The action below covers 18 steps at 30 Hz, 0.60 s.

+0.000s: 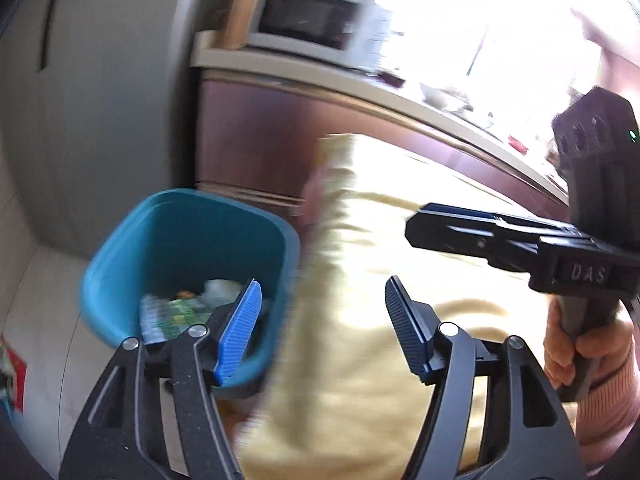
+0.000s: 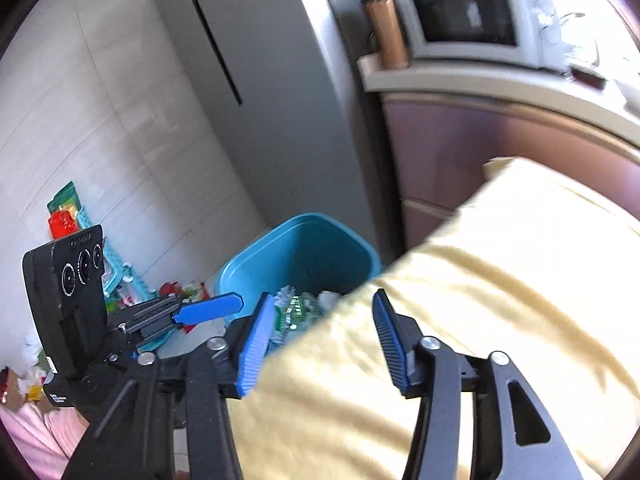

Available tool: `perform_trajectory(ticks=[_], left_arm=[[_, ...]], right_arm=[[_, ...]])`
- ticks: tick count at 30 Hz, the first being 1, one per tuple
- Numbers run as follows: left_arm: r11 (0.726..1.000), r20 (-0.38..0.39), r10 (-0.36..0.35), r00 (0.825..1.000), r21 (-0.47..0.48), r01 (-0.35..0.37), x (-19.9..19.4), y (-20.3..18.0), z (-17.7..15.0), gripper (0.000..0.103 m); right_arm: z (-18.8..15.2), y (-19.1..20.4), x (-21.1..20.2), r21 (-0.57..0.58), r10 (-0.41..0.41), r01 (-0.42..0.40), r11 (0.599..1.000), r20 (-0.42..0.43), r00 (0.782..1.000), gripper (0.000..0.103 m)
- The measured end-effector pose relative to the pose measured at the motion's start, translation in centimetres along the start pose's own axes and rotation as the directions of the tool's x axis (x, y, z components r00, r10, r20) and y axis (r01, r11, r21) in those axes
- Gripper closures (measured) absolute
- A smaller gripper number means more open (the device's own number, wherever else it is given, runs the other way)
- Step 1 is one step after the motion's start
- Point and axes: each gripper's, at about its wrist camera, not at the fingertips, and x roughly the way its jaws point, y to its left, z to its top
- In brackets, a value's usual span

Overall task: Collect trash
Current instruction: 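Move both open tools back over the table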

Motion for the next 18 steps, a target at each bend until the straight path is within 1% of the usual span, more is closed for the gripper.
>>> perform_trajectory(ticks=[2,4,6,10,15,18], left_arm=[[0.998,-0.008,-0.053,0.999,0.044,0.054,0.1,-2.4,-0.2,0.037],[0.989,-0.023,-0.109,0.994,0.102,0.111,0.3,-5.0,-0.6,0.036],[0.977,-0.041,-0.148,0.988,0.15,0.153,0.9,-7.3,-0.9,0.035],[0.947,-0.102,-0.224,0.969,0.21,0.241,2.3,-11.7,-1.7,0.035],[0.904,-0.166,-0.298,0.94,0.267,0.333,3.5,-16.8,-2.9,0.035],[0.879,-0.207,-0.323,0.924,0.297,0.374,4.3,-19.5,-3.4,0.035]], right_arm=[[-0.9,-0.8,-2.6,0.017,-0.043,0.042,0.999,0.034,0.998,0.051],[-2.0,-2.3,-5.3,0.053,-0.089,0.085,0.995,0.062,0.994,0.051],[-3.3,-3.7,-7.7,0.093,-0.144,0.137,0.986,0.077,0.987,0.051],[-6.0,-6.4,-12.3,0.176,-0.273,0.254,0.951,0.09,0.958,0.05],[-8.9,-10.6,-16.8,0.295,-0.389,0.348,0.89,0.091,0.917,0.049],[-10.7,-13.2,-18.6,0.342,-0.455,0.403,0.849,0.084,0.887,0.047]])
